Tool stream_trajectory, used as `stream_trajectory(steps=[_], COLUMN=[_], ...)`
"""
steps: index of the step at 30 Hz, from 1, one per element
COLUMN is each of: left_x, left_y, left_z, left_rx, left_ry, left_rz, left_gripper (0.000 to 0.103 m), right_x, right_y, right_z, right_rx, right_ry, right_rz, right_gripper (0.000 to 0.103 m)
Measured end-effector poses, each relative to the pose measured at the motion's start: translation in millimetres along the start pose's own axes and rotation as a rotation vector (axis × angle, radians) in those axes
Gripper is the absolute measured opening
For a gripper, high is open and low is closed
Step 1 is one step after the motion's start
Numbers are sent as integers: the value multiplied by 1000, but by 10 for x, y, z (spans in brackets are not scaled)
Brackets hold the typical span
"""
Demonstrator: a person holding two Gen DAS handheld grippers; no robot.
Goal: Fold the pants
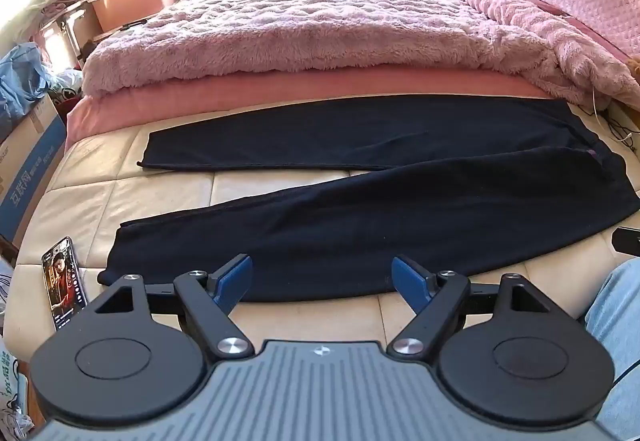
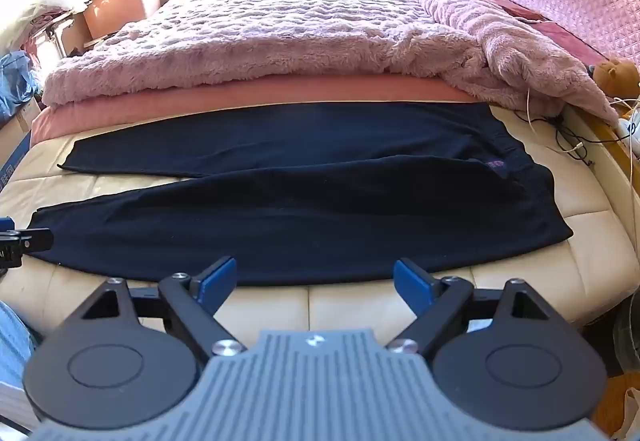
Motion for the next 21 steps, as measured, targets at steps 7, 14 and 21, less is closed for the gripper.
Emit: stream_trajectory(steps=[7,14,21], left_x=[-2,13,-10], left_y=[2,11,11], left_z=[1,67,90], left_rx=[4,-2,-12], left_ry=[-4,-7,-14], left_rz=[-6,-7,-12], left_gripper=[93,93,93], right_x=[2,22,-18], right_y=[14,-8,-2], right_z=[7,-74,-66], right_rx=[2,26,58], right_ry=[-5,-12,-15], right_rz=[4,-4,-14], right_gripper=[82,82,82])
Point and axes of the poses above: each gripper's, at about its wrist camera, not at the fingertips, and y roughly against the way its jaws point, z to its right, x to its top, the point moved 6 cm from there along -y, roughly the way its jaws point, and after that the axes turned 2 degrees about z, right-handed, at the moved point
